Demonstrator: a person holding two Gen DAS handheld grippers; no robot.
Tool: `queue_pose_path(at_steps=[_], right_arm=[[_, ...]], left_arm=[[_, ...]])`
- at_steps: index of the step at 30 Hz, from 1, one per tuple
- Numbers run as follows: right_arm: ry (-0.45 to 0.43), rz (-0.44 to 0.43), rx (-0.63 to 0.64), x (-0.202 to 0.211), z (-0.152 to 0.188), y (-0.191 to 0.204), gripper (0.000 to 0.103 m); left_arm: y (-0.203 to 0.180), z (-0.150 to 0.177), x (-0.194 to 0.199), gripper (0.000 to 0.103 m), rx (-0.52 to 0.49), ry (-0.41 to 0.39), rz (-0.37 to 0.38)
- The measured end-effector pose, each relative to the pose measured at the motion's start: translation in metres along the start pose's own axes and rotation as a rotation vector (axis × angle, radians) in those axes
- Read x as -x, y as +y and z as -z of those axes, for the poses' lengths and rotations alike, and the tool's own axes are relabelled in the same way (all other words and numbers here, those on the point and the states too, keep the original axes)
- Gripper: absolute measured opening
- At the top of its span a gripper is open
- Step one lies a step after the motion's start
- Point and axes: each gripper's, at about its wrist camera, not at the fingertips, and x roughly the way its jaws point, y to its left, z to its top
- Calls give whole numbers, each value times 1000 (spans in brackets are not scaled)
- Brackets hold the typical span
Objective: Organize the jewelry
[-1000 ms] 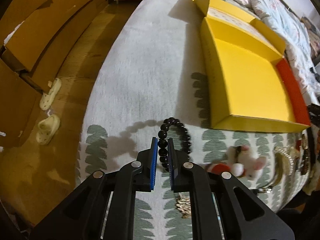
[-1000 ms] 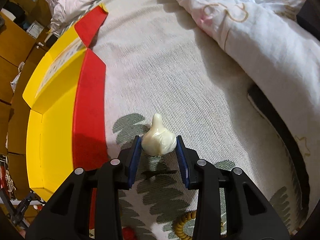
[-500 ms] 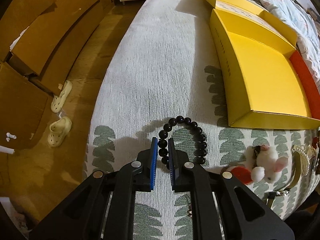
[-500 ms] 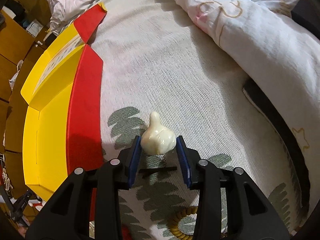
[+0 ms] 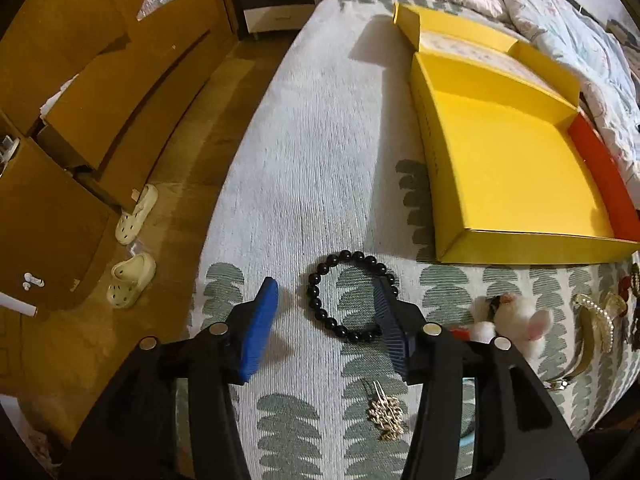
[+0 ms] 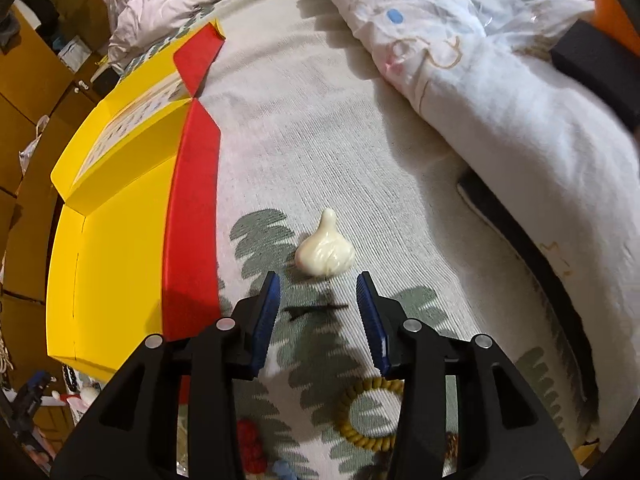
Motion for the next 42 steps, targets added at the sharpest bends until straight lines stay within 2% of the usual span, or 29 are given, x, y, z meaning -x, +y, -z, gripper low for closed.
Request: queue_pose_path(at_steps=[4,6,12,15,18,21,29,35,42], right_arm=[[-24,10,35,17,13,9,43],[-33,19,57,27,22,16,43],[-71,35,127,58,50,37,43],[-89,38,159,72,64,43,46],[-111,51,173,83,82,45,61],[-115,54,184,91,101,47,61],[-133,41,185,108,137,51,61],[-126,38,175,110,160,50,61],[-118,38,188,107,180,52,61]], left_arm=[[-4,9,19,55,16,-53,1],[-8,16,33,62,32,-108,-22],[-27,38,61,71,21,-213,-33],[-29,51,69,72,47,-227,-15],[-34,61,75,72,50,-238,-19],[-43,69,82,77,23,-263,-30],[-57,82,97,79,-25,-332,-38],[-62,85,101,82,-41,-346,-42],[-69,90,108,90,-51,-372,-45]])
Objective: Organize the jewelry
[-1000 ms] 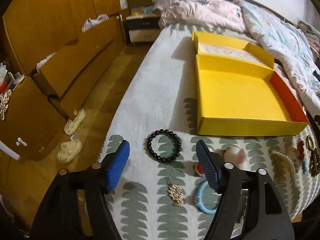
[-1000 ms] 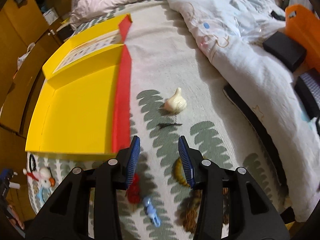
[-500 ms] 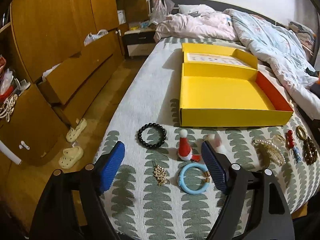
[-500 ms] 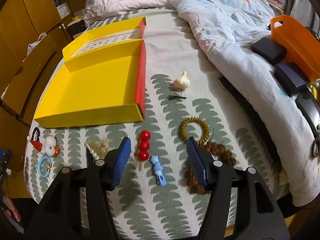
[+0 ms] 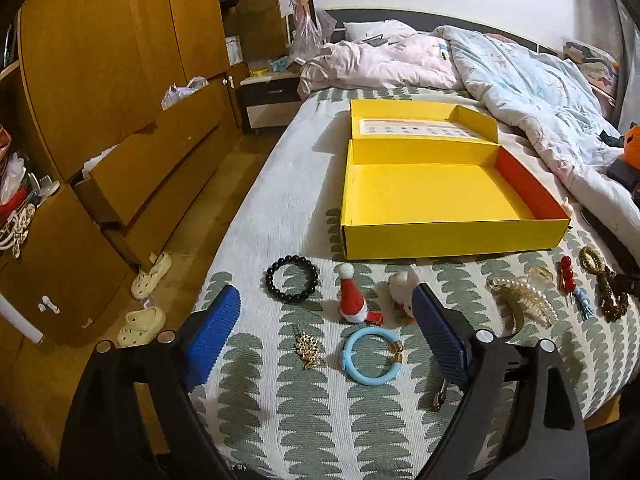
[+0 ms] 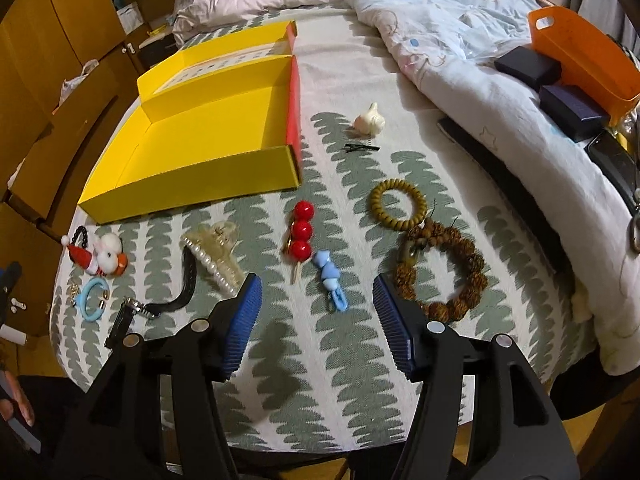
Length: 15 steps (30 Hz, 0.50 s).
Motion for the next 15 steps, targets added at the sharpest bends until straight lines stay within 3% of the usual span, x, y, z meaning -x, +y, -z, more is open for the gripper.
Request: queue_pose_path(at_steps=[6,15], right_arm=[[16,7,27,-5,8,7,61],[11,13,18,-2,12,4,61]], left_arm=[[-7,0,0,95,-6,1,15],[-10,0,-2,95,-5,12,18]])
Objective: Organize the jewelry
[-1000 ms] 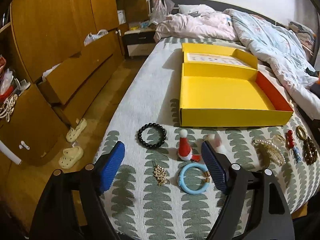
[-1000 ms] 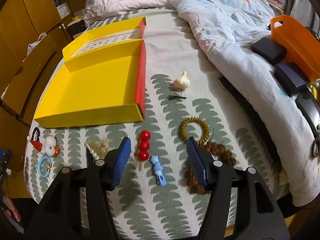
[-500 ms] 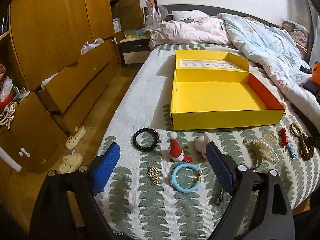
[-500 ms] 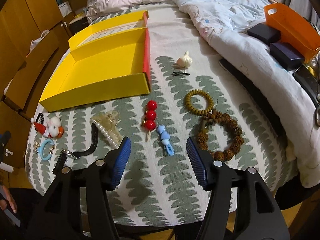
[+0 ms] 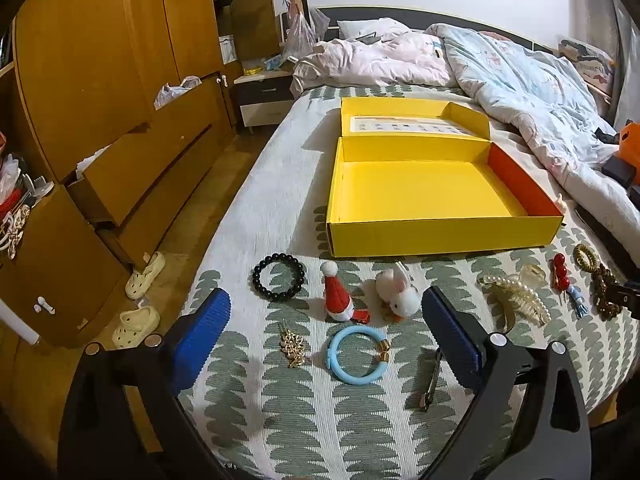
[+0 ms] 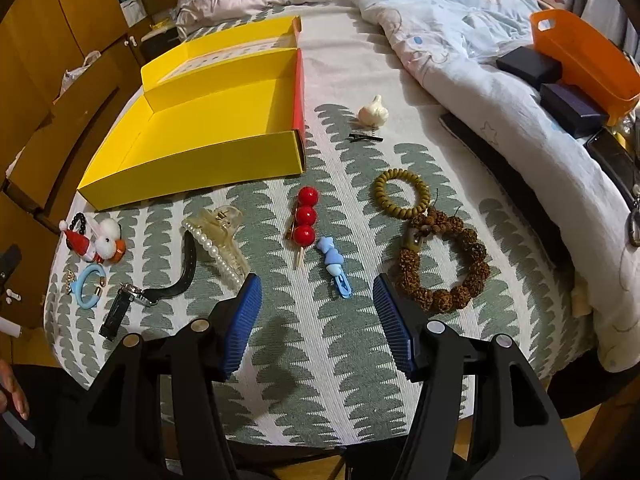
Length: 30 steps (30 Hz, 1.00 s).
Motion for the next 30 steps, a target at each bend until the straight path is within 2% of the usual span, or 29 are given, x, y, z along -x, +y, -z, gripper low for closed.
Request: queue_pose_path(at_steps=[30], right_arm=[[14,5,-6,-1,3,-2,61]], left_arm=[[-6,3,-1,95,6,3,-16]])
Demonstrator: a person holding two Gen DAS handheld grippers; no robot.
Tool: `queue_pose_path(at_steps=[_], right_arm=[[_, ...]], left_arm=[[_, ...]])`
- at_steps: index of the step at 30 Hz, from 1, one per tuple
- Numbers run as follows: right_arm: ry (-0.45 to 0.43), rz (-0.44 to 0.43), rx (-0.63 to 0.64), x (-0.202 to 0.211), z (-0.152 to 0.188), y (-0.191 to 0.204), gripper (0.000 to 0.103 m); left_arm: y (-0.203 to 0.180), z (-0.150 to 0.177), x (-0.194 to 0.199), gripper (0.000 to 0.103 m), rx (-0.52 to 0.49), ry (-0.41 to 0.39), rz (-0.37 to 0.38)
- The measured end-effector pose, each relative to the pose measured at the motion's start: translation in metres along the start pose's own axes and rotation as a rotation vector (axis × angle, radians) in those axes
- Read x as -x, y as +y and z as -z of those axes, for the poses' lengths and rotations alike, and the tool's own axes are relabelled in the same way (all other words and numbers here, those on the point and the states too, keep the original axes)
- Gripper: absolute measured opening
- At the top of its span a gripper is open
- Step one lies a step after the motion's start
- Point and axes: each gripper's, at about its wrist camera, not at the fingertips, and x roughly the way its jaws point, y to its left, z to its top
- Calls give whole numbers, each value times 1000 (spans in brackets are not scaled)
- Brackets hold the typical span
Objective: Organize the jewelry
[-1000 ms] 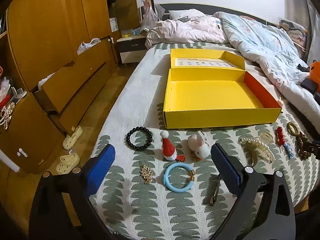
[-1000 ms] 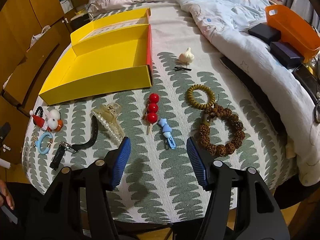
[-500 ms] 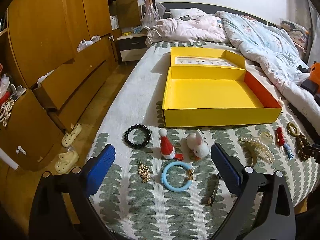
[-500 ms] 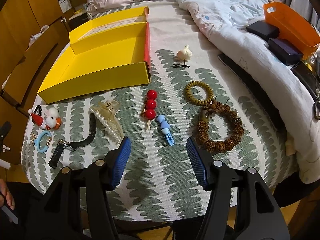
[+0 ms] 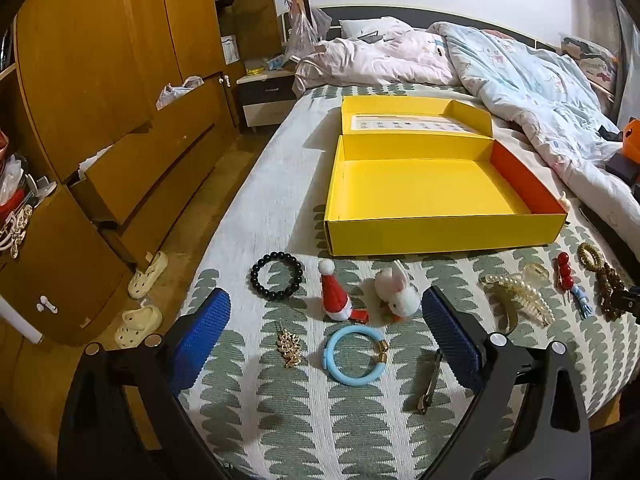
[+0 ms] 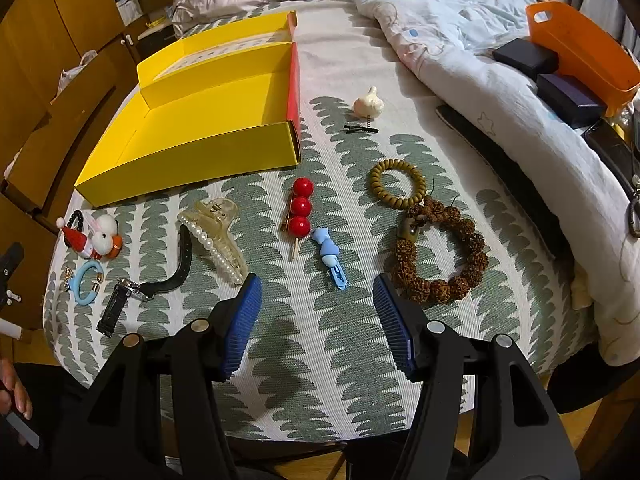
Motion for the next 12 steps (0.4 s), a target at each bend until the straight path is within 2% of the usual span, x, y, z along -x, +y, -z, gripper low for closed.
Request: queue_pose_path(at_steps=[12], right_arm=[[6,-8,-2,-1,1,1,61]], left_arm=[[-1,0,-1,95,-6,10,6]])
